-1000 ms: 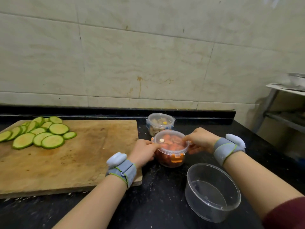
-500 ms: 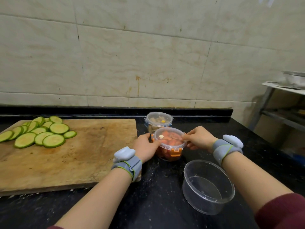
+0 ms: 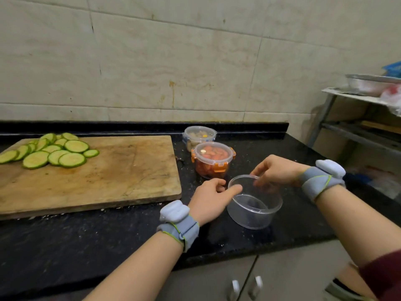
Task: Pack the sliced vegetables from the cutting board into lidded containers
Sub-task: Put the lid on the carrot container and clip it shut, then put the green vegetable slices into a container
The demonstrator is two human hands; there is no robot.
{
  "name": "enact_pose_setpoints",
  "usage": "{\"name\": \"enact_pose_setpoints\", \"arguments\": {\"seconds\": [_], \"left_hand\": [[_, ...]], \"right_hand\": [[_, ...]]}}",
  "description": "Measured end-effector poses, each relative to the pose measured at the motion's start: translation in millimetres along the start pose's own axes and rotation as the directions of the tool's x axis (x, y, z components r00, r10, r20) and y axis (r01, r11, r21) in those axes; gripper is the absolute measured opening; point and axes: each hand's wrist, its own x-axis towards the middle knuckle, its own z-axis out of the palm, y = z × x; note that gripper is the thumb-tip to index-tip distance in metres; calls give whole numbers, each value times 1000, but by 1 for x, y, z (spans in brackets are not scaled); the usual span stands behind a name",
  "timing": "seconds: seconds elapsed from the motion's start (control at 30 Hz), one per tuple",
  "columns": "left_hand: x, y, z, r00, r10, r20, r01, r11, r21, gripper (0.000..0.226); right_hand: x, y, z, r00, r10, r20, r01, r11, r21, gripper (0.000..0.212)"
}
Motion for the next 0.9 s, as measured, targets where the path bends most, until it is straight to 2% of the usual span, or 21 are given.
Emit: {"name": "enact_pose_setpoints", "arguments": {"seconds": [0.1, 0.23, 0.3, 0.4, 0.5, 0.57, 0.73, 0.9], "left_hand": [[-12, -7, -16, 999, 12, 47, -15, 997, 71, 27], [-25, -18, -64, 1000, -12, 12, 13, 997, -75, 14], [-35, -24, -99, 999, -50, -1, 50, 992, -115, 20], [-52, -39, -151, 994, -105, -27, 102, 991, -91, 24], [-76, -62, -201, 981, -180, -69, 173, 980, -104, 25], [-92, -75, -230, 975, -205, -91, 196, 976, -93, 26], [-124, -105, -281, 958, -254, -133, 244, 966, -90, 27], [-135, -123, -310, 940, -288, -185, 270, 956, -113, 26]], "right_hand": [[-10, -22, 12, 998, -55, 8, 54, 998, 25, 14], [-17, -64, 27, 982, -159, 99, 147, 982, 118, 13], [-19, -92, 44, 962, -220, 162, 195, 968, 156, 11], [-18, -133, 80, 927, -293, 233, 249, 947, 201, 14], [-16, -179, 123, 885, -366, 289, 321, 928, 191, 2], [-11, -205, 151, 856, -398, 330, 339, 914, 222, 3], [-5, -250, 203, 805, -455, 380, 368, 886, 281, 2], [-2, -279, 233, 800, -478, 362, 375, 870, 320, 2]]}}
